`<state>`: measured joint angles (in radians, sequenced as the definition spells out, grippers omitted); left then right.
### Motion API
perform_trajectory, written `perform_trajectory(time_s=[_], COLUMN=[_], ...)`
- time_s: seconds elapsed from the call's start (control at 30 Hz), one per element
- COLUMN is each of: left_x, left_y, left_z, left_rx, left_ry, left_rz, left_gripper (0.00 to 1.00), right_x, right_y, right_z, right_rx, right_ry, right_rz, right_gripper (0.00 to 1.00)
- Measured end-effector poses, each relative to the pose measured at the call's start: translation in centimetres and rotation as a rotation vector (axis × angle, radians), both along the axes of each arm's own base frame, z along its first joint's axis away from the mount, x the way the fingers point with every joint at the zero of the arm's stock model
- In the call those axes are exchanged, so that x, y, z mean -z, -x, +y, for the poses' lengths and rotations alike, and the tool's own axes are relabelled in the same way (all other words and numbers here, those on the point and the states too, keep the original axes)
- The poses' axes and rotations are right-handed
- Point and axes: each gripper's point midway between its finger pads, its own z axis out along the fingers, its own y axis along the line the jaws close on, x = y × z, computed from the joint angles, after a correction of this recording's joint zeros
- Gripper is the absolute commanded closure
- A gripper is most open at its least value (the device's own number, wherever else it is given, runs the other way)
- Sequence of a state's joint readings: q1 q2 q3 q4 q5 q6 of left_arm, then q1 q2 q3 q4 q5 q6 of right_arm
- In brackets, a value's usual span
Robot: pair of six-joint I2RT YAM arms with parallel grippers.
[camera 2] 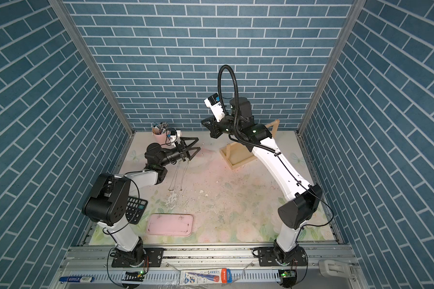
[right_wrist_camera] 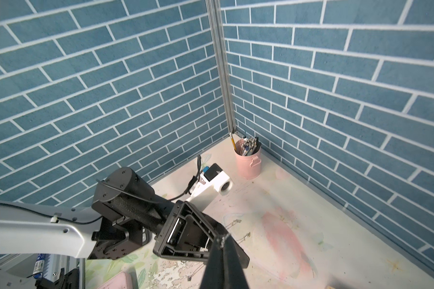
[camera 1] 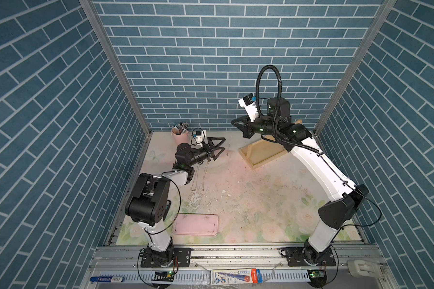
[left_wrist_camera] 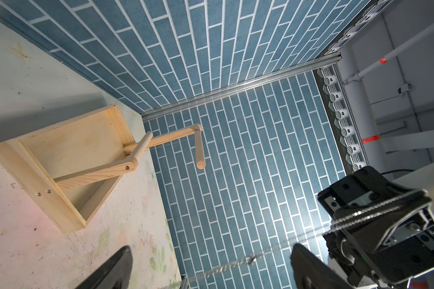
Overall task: Take the necklace off the jewelry display stand
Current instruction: Take off the necklace from the stand.
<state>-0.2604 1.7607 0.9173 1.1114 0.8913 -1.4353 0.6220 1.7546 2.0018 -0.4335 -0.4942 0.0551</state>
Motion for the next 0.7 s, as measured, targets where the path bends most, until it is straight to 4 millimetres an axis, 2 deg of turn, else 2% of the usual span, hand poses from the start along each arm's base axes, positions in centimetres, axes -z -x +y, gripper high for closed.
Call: perform_trajectory(time_s=[0.23,0.7], left_x=[0.0,-1.3], left_y=[0.0,0.3], left_z=[0.0,0.1], left_rx=[0.000,0.002], left_ry=[-0.001,0.021], left_rz=[-0.006,-0.058], left_gripper=[0.01,0.01], right_x=[-2.3,-3.5], right_y=[-0.3,-0.6], right_z=[0.2,1.4], right_rx=[-0.001,-0.038], right_ry=[-0.028,-0.035], right_rz=[-0.041,-0.033], right_gripper=[1.00,1.00])
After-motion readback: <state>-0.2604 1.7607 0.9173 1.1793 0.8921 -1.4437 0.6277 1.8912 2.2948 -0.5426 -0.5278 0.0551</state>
